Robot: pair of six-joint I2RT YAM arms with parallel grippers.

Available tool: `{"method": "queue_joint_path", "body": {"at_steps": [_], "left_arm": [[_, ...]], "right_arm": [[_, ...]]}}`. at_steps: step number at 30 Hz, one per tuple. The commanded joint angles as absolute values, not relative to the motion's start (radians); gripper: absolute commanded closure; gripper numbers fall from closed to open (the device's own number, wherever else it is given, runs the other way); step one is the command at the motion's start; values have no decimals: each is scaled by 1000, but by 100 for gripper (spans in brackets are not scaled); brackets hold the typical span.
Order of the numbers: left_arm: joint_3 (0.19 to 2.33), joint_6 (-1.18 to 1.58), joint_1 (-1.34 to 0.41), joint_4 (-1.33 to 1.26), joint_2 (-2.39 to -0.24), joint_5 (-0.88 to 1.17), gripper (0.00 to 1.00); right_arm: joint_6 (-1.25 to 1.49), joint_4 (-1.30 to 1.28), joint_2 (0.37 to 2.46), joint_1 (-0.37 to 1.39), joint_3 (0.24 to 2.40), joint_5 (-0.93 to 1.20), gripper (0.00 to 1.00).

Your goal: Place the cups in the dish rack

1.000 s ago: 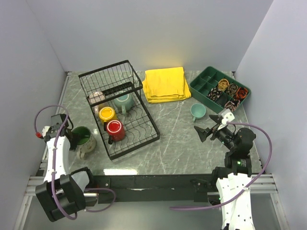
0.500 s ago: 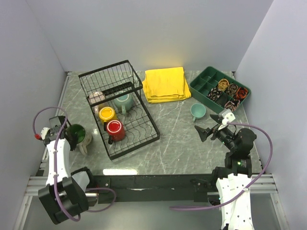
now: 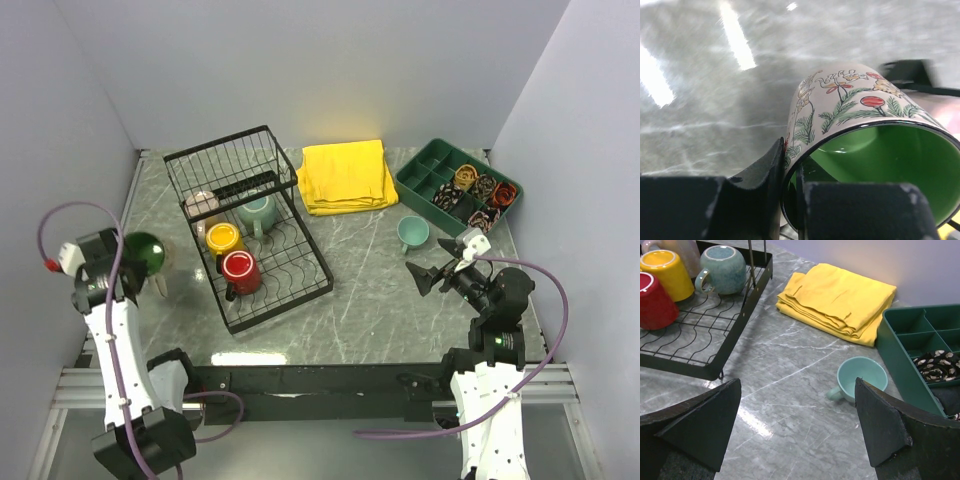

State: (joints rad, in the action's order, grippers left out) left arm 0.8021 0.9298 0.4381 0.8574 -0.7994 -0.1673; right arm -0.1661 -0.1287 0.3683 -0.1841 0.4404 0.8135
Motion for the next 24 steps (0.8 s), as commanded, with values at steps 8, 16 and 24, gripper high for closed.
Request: {"method": "queue_joint_path", "body": {"at_steps": [8,16,24], "left_arm": [[1364,781,494,644,-937,148,99],[1356,1009,495,316,-974,571,99],[1345,1202,278,72,-946,621,99]], "right_arm": [[-172,-115,396,-193,480,841,0],[-173,-115,413,-193,477,841,0],[-175,-118,420,-193,479,908,0]]}}
